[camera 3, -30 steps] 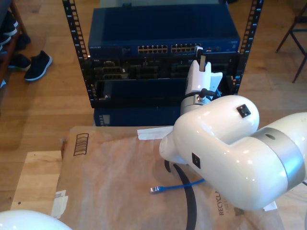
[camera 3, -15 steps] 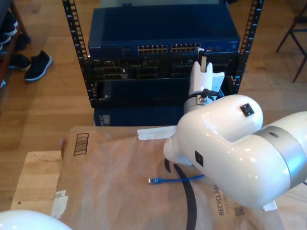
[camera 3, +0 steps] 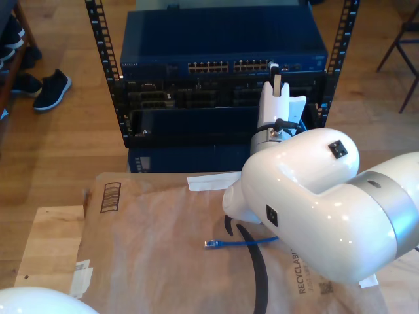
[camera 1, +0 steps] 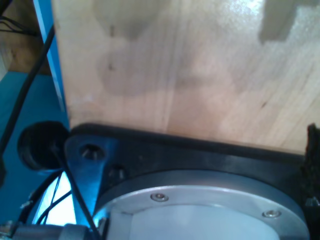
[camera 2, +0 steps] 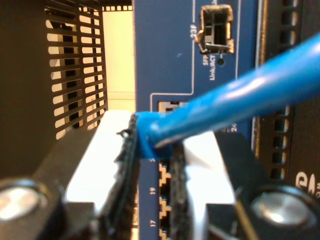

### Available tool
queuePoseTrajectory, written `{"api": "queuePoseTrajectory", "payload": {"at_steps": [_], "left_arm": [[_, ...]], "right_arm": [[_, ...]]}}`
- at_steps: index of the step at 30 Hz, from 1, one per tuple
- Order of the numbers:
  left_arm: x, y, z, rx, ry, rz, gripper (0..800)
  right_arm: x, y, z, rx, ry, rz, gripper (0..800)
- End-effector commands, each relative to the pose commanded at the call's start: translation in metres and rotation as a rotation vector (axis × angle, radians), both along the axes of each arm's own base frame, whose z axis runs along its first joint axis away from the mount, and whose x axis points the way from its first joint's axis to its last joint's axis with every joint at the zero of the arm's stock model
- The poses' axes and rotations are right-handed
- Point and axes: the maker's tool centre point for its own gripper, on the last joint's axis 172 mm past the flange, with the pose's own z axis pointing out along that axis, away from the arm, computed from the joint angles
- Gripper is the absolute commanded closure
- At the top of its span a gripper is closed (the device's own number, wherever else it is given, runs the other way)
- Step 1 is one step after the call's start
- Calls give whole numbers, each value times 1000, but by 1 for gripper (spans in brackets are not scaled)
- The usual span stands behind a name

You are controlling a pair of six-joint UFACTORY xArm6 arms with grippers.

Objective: Grab the cable and plug it in

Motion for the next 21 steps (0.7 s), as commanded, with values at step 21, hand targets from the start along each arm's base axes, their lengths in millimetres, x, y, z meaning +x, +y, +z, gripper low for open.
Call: {"api": "queuePoseTrajectory", "payload": {"at_steps": [21], "left_arm": [[0,0,0,0,0,0,0]], "right_arm": [[2,-2,2,4,-3,-2,800]]}}
